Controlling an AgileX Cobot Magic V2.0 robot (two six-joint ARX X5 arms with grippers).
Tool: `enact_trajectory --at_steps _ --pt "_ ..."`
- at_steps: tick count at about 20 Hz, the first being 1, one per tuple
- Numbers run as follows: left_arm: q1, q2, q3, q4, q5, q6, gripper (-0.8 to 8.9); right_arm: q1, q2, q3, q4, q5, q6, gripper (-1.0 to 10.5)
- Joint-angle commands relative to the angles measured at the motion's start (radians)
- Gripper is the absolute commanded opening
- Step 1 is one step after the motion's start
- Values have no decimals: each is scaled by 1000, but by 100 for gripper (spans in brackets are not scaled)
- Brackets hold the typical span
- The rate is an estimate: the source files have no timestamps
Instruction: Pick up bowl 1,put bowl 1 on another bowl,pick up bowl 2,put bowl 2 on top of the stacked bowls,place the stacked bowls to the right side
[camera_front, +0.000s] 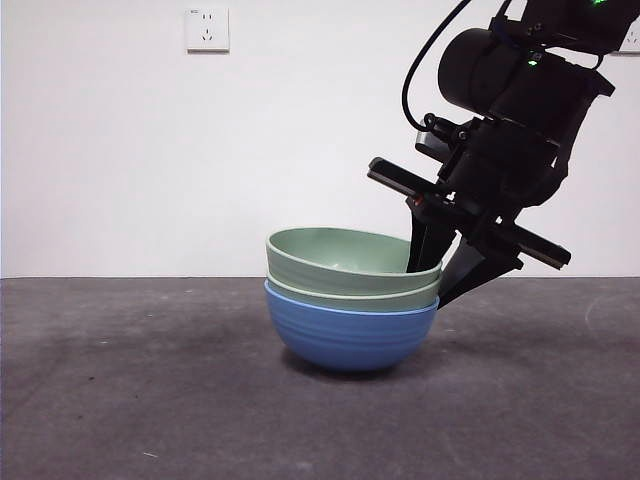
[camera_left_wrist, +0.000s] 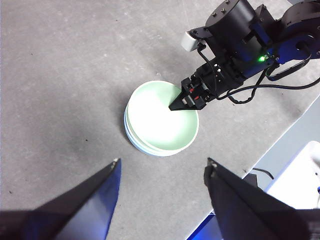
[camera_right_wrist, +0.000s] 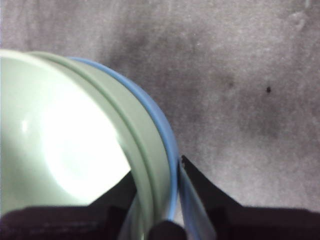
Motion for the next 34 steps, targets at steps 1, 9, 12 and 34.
enact_trajectory --at_steps 1,9,12,34 --pt "-3 -1 -1 0 -1 20 286 2 -27 1 9 -28 6 -12" --pt "-3 -1 -1 0 -1 27 286 -102 -182 2 11 -24 11 -12" --pt "-3 -1 -1 0 -1 27 286 -198 -181 2 -10 -24 0 -12" --pt "-3 0 -1 6 -2 26 284 -377 36 2 -76 32 -111 108"
